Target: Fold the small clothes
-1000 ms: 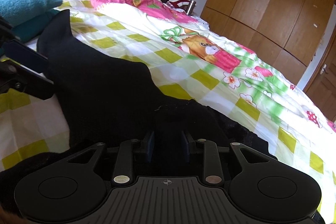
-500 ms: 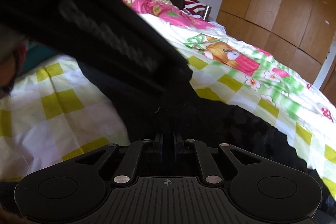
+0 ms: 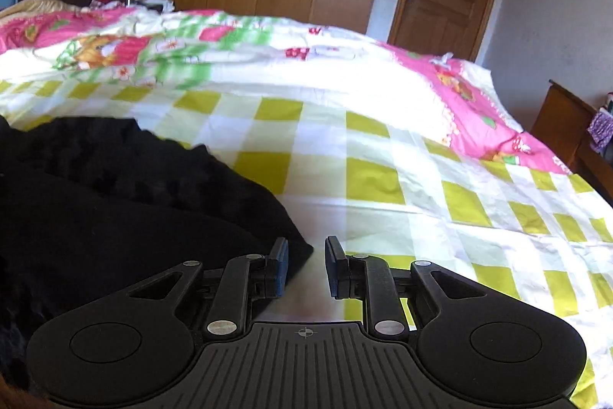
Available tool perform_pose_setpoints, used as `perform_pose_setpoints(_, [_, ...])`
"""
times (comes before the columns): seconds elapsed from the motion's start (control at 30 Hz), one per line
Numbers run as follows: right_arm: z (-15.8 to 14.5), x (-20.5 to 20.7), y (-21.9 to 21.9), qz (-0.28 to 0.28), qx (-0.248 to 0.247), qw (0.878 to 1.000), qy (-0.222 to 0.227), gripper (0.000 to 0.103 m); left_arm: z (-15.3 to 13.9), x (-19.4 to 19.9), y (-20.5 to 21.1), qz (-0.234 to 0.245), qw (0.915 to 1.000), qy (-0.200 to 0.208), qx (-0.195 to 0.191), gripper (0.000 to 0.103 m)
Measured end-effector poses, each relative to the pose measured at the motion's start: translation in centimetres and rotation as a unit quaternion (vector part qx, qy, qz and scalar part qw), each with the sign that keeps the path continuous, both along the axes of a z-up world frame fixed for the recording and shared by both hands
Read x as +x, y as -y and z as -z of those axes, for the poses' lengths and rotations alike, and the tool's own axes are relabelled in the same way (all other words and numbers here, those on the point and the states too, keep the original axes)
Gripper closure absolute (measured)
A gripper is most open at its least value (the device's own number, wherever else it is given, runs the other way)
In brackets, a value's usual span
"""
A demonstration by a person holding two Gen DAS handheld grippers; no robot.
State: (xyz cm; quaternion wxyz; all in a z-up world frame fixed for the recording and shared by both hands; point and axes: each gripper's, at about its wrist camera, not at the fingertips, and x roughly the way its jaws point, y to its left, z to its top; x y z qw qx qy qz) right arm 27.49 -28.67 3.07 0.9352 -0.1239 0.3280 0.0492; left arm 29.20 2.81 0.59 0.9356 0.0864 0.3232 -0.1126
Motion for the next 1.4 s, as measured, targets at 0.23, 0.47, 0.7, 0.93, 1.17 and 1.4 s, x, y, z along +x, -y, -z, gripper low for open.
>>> perform_pose_setpoints(0.23, [0.4, 1.1, -1.3, -0.088, -0.047, 0.995, -0.018, 0.089, 2.6, 1.6, 1.3, 0.007, 0.9995, -0.003, 0.030, 0.040])
perform_pose_setpoints(0.47, [1.8, 1.2, -1.0, -0.060, -0.105, 0.992, -0.034, 0.090, 2.5, 1.5, 1.2, -0.008, 0.9970, 0.024, 0.073, 0.020])
perform_pose_setpoints(0.7, [0.6, -5.8, -5.4, -0.129, -0.070, 0.989, -0.013, 0.088, 1.1, -2.6, -0.5, -0.022, 0.9969, 0.038, 0.064, 0.023])
perform_pose_setpoints(0.93, [0.1, -5.0, -6.3, -0.052, -0.085, 0.993, -0.065, 0.089, 1.6, -3.2, -1.3, -0.049, 0.9984, -0.006, 0.028, 0.024])
perform_pose_setpoints(1.17, [-6.2, -7.6, -14.4, -0.153, -0.087, 0.984, 0.004, 0.083, 0.6, -10.2, -5.9, -0.119, 0.9917, 0.042, -0.023, 0.025])
perform_pose_setpoints(1.4, [-5.9, -6.4, -35.2, -0.343, -0.087, 0.935, 0.008, 0.082, 1.1, -14.1, -11.1, -0.190, 0.9791, 0.048, -0.054, 0.025])
